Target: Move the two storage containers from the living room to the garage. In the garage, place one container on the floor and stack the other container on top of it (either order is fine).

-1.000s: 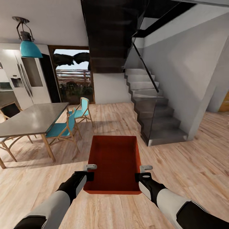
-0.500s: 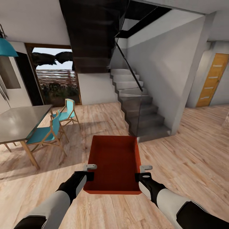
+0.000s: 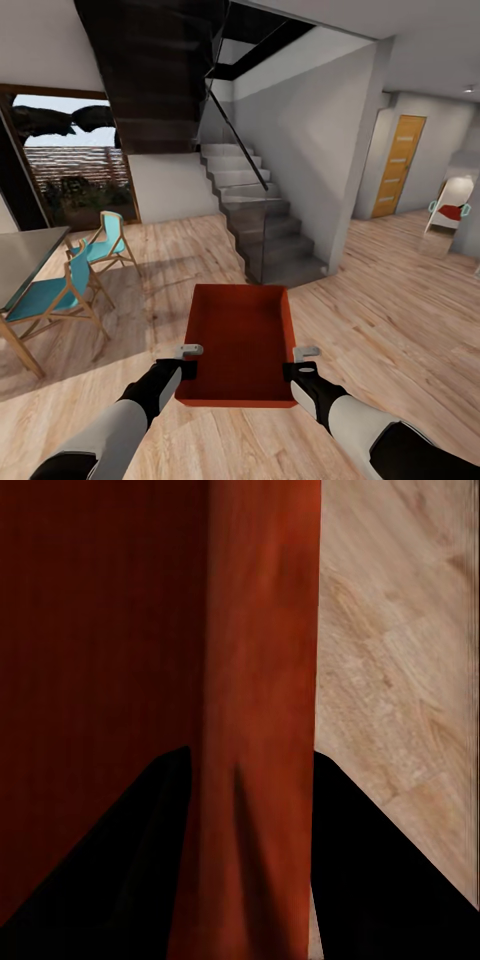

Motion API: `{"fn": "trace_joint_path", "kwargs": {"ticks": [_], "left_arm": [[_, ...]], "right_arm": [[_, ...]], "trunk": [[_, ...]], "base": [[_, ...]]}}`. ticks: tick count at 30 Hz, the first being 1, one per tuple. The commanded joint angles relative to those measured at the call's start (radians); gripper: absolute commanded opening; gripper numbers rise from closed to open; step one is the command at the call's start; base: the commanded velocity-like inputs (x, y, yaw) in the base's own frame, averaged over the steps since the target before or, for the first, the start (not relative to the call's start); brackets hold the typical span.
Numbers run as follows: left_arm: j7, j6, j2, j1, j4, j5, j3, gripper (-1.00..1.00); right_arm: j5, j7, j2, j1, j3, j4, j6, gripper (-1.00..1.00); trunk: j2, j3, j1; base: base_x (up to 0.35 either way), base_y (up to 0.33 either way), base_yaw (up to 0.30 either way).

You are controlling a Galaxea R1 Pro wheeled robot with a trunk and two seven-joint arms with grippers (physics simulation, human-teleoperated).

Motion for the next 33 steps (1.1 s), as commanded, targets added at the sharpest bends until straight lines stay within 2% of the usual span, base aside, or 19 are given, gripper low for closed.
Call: {"fn": "trace_joint_path", "kwargs": {"ticks": [1, 33], "left_arm": [[0.008, 0.006, -0.001, 0.000, -0.002, 0.003, 0.000, -1.00], [0.008, 0.006, -0.001, 0.000, -0.002, 0.003, 0.000, -1.00]], "right_arm": [[-0.004, -0.006, 0.000, -0.001, 0.001, -0.006, 0.008, -1.00], [-0.004, -0.006, 0.000, -0.001, 0.001, -0.006, 0.008, -1.00]], "trunk": [[-0.002, -0.002, 0.001], [-0.002, -0.002, 0.001]], "base": [[0.000, 0.000, -0.288], [0.000, 0.000, -0.288]]}}
